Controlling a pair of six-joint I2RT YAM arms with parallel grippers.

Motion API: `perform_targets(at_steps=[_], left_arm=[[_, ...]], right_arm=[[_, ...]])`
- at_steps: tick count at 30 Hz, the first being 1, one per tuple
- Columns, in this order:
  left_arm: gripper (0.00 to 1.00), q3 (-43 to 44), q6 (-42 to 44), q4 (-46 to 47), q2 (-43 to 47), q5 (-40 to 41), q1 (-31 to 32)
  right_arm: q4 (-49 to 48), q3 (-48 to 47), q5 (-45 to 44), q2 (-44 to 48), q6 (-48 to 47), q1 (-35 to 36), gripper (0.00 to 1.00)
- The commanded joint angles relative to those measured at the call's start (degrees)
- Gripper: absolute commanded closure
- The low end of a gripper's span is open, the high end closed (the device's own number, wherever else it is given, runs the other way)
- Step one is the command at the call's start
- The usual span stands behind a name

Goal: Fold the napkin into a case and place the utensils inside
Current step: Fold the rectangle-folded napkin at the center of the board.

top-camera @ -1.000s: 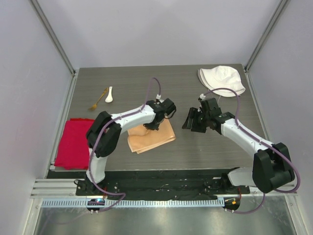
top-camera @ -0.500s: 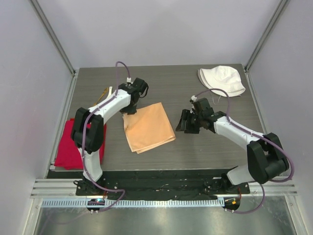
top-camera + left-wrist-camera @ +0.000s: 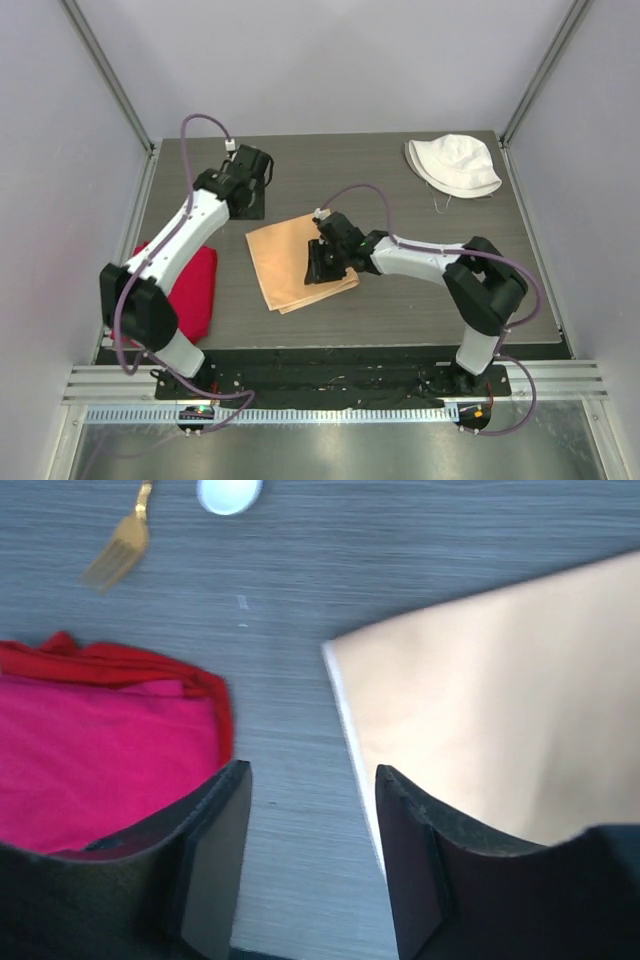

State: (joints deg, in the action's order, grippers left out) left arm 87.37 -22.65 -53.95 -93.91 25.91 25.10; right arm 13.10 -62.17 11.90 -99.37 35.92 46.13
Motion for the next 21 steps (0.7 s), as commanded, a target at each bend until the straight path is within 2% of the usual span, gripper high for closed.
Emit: perform_targets(at_steps=[1, 3, 8, 11, 14, 17, 19, 20, 21], left_arm=[[0.45, -9.3, -3.1, 4.1, 9.0, -12.0, 0.3], [0.48, -12.6, -4.1, 5.6, 12.8, -15.0, 0.2], [0.5, -18.2, -3.4, 6.8, 18.8, -17.1, 0.2], [0.45, -18.4, -3.7, 6.9, 21.7, -19.5, 0.2], [0.42, -18.4, -4.2, 8.2, 22.5, -22.6, 0.2], [0.41, -18.2, -4.8, 10.0, 20.2, -27.1, 0.2], [0.41, -17.9, -5.5, 11.2, 18.2, -29.7, 0.1], [0.41, -17.6, -6.6, 12.1, 16.3, -32.1, 0.1], [0.41, -17.8, -7.1, 13.0, 15.3, -33.5, 0.1]], right_arm=[[-1.9, -1.9, -7.4, -4.2, 0.3, 2.5, 0.69], [-1.8, -0.5, -10.5, -5.2, -0.7, 2.6, 0.75], [2.7, 3.6, -18.6, -4.6, -4.6, 1.3, 0.78], [4.2, 7.7, -21.6, -2.6, -8.0, -3.0, 0.78], [4.7, 8.2, -21.5, -2.6, -12.3, -11.0, 0.77], [4.4, -1.1, -21.5, -7.7, -19.5, -15.6, 0.76], [7.4, -14.6, -21.3, -14.6, -24.1, -16.0, 0.74], [10.1, -25.2, -20.2, -16.6, -24.8, -16.0, 0.71], [13.4, -30.2, -19.4, -18.6, -25.5, -16.0, 0.69]])
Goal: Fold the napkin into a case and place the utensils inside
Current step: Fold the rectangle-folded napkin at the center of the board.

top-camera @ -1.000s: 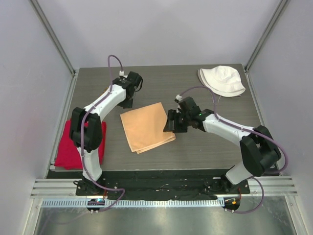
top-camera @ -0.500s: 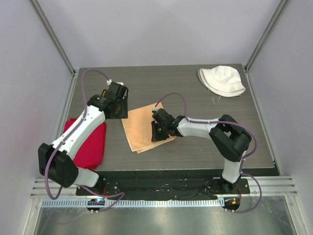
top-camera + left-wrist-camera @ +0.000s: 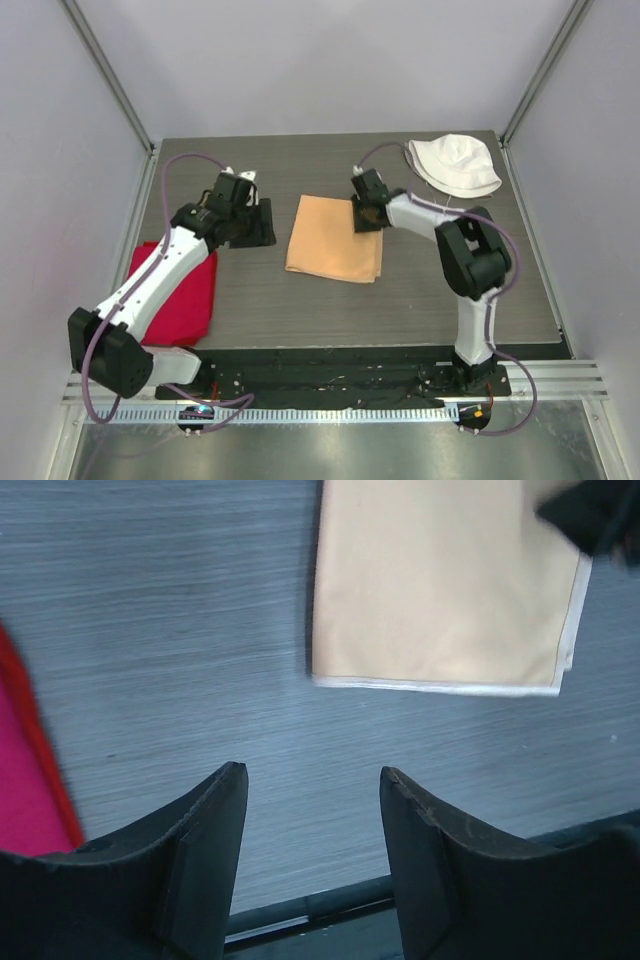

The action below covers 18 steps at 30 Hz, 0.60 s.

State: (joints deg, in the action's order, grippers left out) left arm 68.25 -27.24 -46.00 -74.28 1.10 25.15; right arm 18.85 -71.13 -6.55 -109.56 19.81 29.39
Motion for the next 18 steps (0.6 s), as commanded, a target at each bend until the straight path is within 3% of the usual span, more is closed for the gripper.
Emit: perform_targets(at_steps=[1, 4, 7, 9, 14, 18], left_arm=[[0.41, 1.2, -3.3, 6.1, -5.2, -9.9, 0.1], [0.41, 0.7, -6.1, 9.3, -9.1, -14.0, 0.1], [0.36, -2.0, -10.1, 14.7, -12.3, -18.0, 0.1], [0.34, -3.6, -13.6, 19.7, -13.7, -20.6, 0.1], [0.33, -8.3, -19.3, 27.4, -17.2, -20.4, 0.1], [0.31, -12.3, -21.5, 31.5, -15.5, -17.6, 0.1]], right_arm=[[12.9, -24.9, -0.5, -9.6, -9.0, 0.7, 0.66], [19.3, -29.1, -1.9, -8.1, -5.3, 0.8, 0.45], [19.1, -19.9, -5.2, 0.4, -0.7, 0.6, 0.34], [18.4, -10.5, -5.2, 7.0, 5.3, -0.3, 0.3], [5.1, 14.3, 5.7, 21.7, 19.1, -3.2, 0.26], [-5.3, 26.5, 11.1, 28.3, 26.0, -3.4, 0.23]])
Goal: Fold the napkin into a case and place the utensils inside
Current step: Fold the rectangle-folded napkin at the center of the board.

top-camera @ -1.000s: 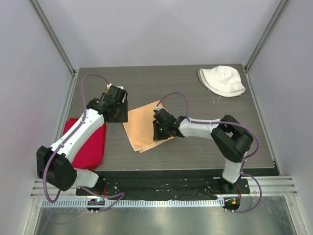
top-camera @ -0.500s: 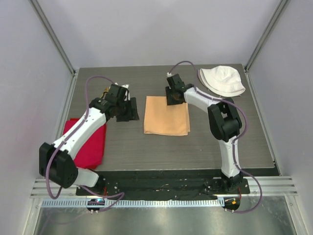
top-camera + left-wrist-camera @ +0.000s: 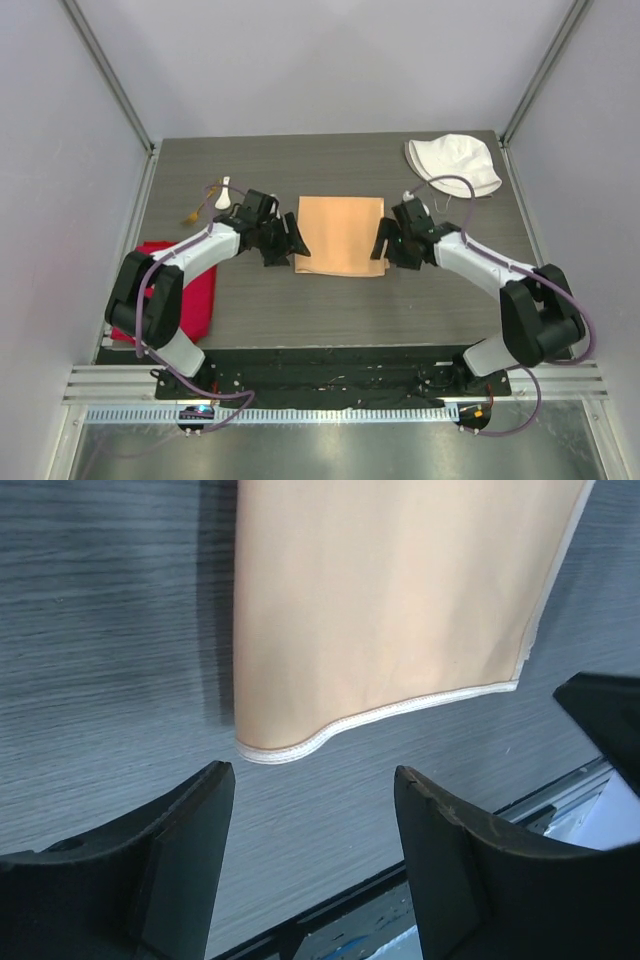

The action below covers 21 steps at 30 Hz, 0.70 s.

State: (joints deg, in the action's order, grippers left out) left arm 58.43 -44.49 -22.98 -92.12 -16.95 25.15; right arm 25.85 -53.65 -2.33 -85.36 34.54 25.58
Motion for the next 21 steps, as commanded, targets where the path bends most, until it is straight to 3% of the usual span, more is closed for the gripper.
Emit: perform_targets(at_steps=[1, 10, 21], left_arm=[[0.3, -2.9, -4.8, 9.0, 2.6, 0.8, 0.1], [0.32, -6.0, -4.0, 11.1, -0.1, 2.8, 0.1], [0.36, -6.4, -2.7, 10.1, 0.6, 3.7, 0.1]], right_arm=[[-15.9, 10.9, 7.6, 5.3, 12.4, 0.5, 0.23], [-25.6, 19.5, 9.6, 1.6, 18.1, 0.4, 0.37], [-21.5, 22.1, 2.9, 3.5, 21.3, 0.0, 0.44]])
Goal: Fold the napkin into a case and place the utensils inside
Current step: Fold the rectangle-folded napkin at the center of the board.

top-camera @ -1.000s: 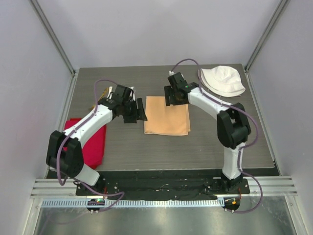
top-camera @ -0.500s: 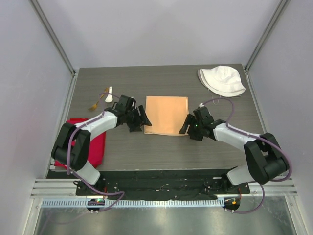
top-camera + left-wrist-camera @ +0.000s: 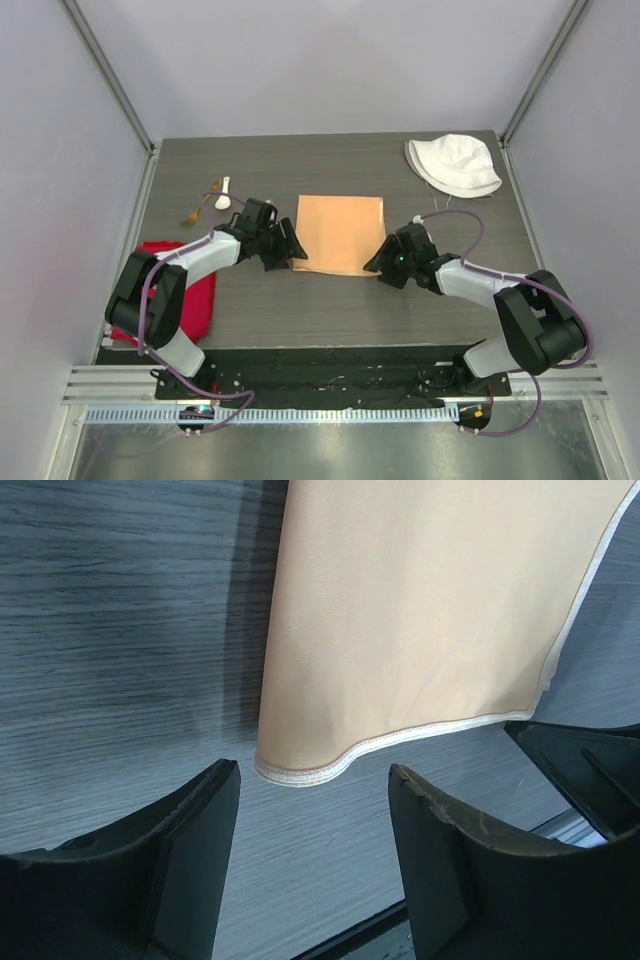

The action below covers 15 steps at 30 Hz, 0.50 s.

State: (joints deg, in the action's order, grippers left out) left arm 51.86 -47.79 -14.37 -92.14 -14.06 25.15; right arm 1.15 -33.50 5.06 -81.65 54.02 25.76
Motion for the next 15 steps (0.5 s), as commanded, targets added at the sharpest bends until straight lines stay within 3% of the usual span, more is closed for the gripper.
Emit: perform_targets(at_steps=[1, 5, 15], left_arm=[[0.36, 0.2, 0.8, 1.3, 0.8, 1.1, 0.1], [0.36, 0.1, 1.2, 0.7, 1.3, 1.2, 0.1], [0.37, -0.1, 1.4, 0.3, 2.8, 1.1, 0.1]], right_arm=[[3.2, 2.0, -4.8, -0.8, 2.2, -0.4, 0.45], [3.9, 2.5, -8.1, -0.9, 4.0, -0.5, 0.54], [6.7, 2.4, -12.2, -2.4, 5.0, -0.9, 0.56]])
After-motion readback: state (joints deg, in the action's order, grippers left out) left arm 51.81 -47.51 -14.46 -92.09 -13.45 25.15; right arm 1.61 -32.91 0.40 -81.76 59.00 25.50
